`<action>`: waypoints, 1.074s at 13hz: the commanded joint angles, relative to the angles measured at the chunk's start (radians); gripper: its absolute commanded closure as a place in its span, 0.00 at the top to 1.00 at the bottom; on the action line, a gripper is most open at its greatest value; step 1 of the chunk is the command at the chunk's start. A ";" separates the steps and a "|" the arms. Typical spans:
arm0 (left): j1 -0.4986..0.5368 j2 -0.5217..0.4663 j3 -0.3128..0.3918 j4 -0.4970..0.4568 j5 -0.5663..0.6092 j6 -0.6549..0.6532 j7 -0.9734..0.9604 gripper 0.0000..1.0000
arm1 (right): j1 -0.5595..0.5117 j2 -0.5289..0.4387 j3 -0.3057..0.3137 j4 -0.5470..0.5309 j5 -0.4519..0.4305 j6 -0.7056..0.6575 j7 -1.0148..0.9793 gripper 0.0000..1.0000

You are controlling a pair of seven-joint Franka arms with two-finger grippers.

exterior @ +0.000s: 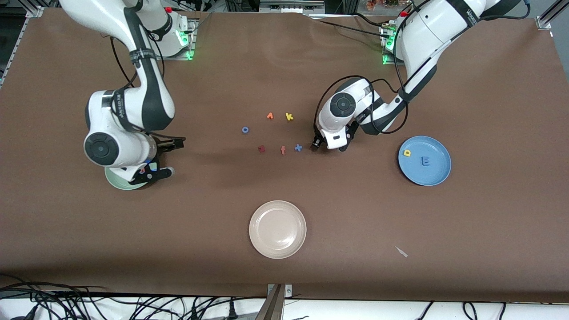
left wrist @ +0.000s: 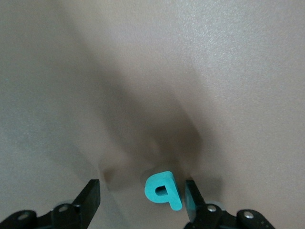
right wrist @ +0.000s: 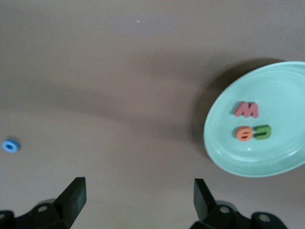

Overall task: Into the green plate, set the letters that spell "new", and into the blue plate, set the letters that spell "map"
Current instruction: 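Place pink M on the green plate while the left gripper grasps teal p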

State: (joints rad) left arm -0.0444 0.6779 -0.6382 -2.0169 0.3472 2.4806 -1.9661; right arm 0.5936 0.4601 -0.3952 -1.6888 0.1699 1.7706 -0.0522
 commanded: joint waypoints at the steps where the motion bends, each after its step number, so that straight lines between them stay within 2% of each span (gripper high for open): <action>1: -0.011 0.005 0.008 0.009 0.038 0.009 -0.039 0.68 | -0.026 -0.076 0.083 -0.011 -0.065 -0.025 0.132 1.00; 2: -0.012 0.009 0.008 0.012 0.038 0.009 -0.037 0.63 | -0.070 -0.113 0.146 -0.020 -0.104 -0.026 0.184 1.00; 4: -0.011 0.011 0.008 0.012 0.041 0.009 -0.037 0.53 | -0.205 -0.164 0.313 -0.022 -0.182 -0.063 0.250 1.00; 5: -0.011 0.011 0.008 0.012 0.044 0.009 -0.037 0.48 | -0.250 -0.188 0.361 -0.022 -0.223 -0.069 0.267 1.00; 11: -0.011 0.009 0.008 0.012 0.050 0.006 -0.021 0.21 | -0.363 -0.348 0.368 -0.014 -0.230 -0.111 0.250 1.00; 14: -0.002 -0.001 0.005 0.013 0.084 -0.005 0.005 0.17 | -0.383 -0.394 0.326 0.004 -0.216 -0.135 0.247 1.00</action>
State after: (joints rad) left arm -0.0456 0.6775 -0.6425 -2.0041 0.3869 2.4921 -1.9686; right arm 0.2221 0.0961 -0.0598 -1.6867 -0.0460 1.6553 0.1958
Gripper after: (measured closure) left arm 0.714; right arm 0.000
